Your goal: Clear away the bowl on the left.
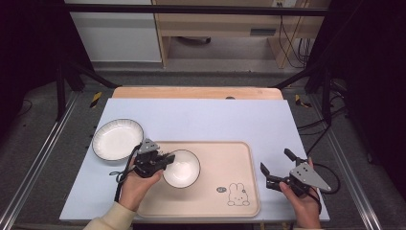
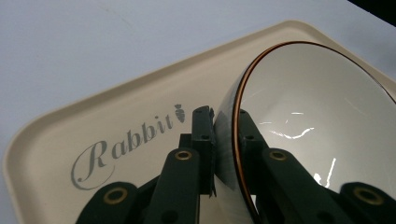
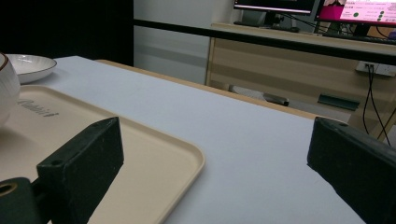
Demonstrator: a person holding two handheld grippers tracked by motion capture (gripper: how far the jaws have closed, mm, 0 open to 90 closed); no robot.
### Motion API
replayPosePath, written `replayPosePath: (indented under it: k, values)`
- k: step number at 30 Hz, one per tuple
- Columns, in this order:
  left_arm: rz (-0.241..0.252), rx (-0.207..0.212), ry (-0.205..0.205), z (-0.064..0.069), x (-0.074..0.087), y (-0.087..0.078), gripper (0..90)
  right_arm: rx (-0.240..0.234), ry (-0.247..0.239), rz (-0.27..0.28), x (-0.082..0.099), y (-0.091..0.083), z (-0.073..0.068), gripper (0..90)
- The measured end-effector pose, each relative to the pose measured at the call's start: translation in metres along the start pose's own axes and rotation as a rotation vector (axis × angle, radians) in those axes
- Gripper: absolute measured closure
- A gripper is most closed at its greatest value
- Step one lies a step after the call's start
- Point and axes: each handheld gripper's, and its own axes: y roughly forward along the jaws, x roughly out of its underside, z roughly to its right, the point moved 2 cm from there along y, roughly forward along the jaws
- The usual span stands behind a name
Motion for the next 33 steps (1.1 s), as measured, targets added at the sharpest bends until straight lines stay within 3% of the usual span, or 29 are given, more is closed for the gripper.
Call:
replayPosePath:
  k: [8, 16, 23, 33]
  values:
    - [-0.017, 0.017, 0.022, 0.004, -0.007, 0.005, 81.6, -0.001, -0.013, -0.006, 0.001, 0.001, -0.001, 3.9]
    - [-0.084, 0.019, 0.064, 0.013, -0.012, 0.017, 81.7, -0.009, -0.021, 0.003, -0.001, 0.001, 0.000, 4.0]
    - [-0.118, 0.050, 0.055, 0.018, -0.021, 0.028, 81.6, -0.011, -0.018, 0.000, 0.000, 0.001, -0.001, 4.1]
    - [-0.168, 0.090, 0.052, 0.029, -0.017, 0.041, 81.6, -0.015, -0.017, -0.002, 0.000, 0.002, -0.002, 4.2]
